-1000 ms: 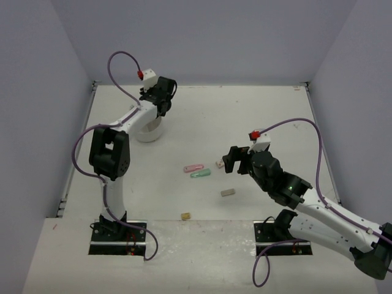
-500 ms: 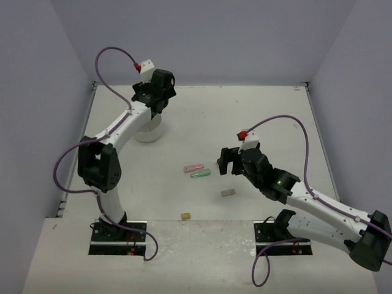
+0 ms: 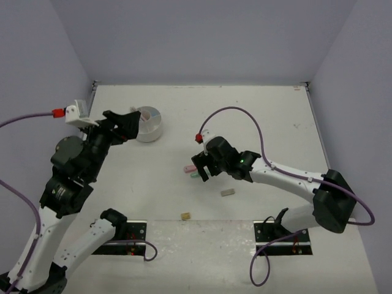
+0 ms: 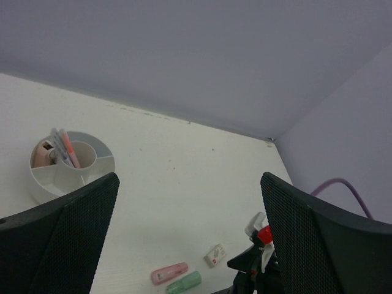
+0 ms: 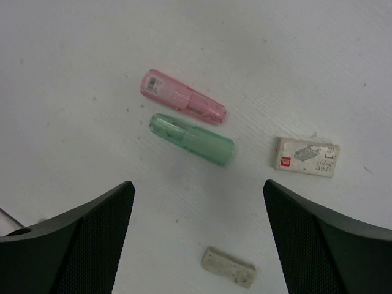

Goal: Sort the stationery into containers
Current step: Pick up the stationery from the center of the board.

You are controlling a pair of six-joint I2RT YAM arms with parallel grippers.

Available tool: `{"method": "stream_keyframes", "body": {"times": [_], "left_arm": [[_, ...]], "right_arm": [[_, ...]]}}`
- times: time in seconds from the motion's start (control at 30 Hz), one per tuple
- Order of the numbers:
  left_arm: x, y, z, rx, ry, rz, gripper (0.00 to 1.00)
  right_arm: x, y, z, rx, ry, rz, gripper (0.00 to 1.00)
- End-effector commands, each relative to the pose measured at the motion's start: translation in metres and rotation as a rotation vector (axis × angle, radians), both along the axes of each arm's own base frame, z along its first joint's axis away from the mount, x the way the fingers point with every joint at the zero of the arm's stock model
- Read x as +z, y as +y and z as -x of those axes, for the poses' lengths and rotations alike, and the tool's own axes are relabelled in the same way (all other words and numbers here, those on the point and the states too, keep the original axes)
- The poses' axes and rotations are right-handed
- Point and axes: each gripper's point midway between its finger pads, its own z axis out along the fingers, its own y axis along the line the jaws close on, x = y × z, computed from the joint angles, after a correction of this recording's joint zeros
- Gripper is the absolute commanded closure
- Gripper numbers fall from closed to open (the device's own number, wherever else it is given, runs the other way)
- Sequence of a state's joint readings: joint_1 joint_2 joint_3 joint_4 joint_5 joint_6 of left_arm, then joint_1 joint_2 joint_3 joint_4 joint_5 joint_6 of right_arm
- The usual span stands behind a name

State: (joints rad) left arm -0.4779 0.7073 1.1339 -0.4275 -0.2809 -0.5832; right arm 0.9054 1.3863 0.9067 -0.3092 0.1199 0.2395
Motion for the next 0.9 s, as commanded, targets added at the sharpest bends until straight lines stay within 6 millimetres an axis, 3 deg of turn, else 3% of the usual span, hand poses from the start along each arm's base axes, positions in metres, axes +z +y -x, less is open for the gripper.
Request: {"method": "stream_keyframes", "body": {"times": [0.0, 0.1, 0.2, 0.27, 0.33, 0.43, 0.57, 0.87], "left_arm": [[-0.083, -0.012, 0.022, -0.149, 0.134, -0.16, 0.0], [-0.107, -0.012, 0.024, -0.172, 0.165, -0.227, 0.0], [-0.136, 0.008, 0.017, -0.061, 0.256, -0.281, 0.0], [-0.15, 0.011, 0.017, -0.041, 0.269, -0.276, 0.0], [-0.151, 0.011, 0.018, -0.043, 0.248, -0.263, 0.0], [-0.143, 0.011, 0.021, -0.047, 0.209, -0.25, 0.0], [-0.147, 0.006, 0.022, -0.075, 0.211, -0.252, 0.0], [-0.148, 0.004, 0.023, -0.093, 0.207, -0.251, 0.0]], "right_arm": [[-0.004, 0.015, 0.006, 0.211, 0.011, 0.163, 0.11], [-0.018, 0.011, -0.007, 0.295, -0.013, 0.308, 0.1], [-0.037, 0.005, -0.019, 0.32, 0.015, 0.459, 0.11], [-0.042, 0.012, -0.008, 0.375, 0.066, 0.427, 0.11], [-0.045, 0.019, 0.006, 0.432, 0.105, 0.369, 0.12], [-0.052, 0.024, 0.011, 0.479, 0.113, 0.343, 0.14], [-0.066, 0.023, -0.005, 0.472, 0.086, 0.42, 0.2], [-0.085, 0.032, -0.006, 0.52, 0.128, 0.436, 0.27]]}}
